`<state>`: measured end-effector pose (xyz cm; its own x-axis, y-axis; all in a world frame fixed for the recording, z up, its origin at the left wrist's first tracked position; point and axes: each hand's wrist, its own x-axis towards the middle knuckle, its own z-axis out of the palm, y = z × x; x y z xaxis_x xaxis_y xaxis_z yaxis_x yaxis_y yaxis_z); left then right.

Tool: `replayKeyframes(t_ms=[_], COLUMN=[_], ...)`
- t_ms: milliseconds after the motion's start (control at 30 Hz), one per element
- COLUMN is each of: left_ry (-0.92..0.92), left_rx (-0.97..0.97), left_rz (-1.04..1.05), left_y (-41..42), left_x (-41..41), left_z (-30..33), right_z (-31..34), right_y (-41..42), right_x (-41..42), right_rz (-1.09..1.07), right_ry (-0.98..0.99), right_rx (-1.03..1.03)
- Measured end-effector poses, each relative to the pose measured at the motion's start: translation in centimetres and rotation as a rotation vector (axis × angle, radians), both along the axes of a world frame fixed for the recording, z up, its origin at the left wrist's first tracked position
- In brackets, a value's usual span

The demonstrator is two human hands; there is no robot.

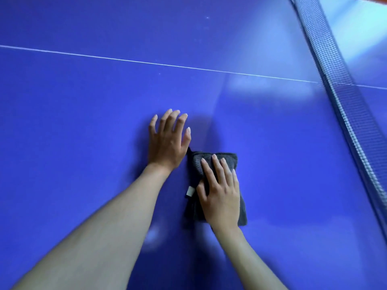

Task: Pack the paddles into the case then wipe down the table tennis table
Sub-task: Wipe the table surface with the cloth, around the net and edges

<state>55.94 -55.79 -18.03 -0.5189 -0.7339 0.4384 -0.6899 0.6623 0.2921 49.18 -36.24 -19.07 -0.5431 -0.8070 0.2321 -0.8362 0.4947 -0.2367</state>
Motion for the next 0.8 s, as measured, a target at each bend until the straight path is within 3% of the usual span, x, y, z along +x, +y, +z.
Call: replayKeyframes(t_ms=[233,600,800], left_ry=[-0.177,-0.265,-0.215], left_rx=[-0.002,0.108,0.169], left_rz=[0.01,0.05,0.058], left_y=[-4.2,-5.0,-5.5], left_x=[4.0,4.3,4.0], left_z=[0.0,-1.0,-1.4], right_z=[0.5,0.4,0.7], right_y=[-1.1,-17.5,-26.4], right_x=[0.6,-11.4,-17.4], right_rz=[-0.002,0.003,0.0], right_ry=[-0.026,-0.027,-0.054], right_rx=[0.068,-0.009,-0.024])
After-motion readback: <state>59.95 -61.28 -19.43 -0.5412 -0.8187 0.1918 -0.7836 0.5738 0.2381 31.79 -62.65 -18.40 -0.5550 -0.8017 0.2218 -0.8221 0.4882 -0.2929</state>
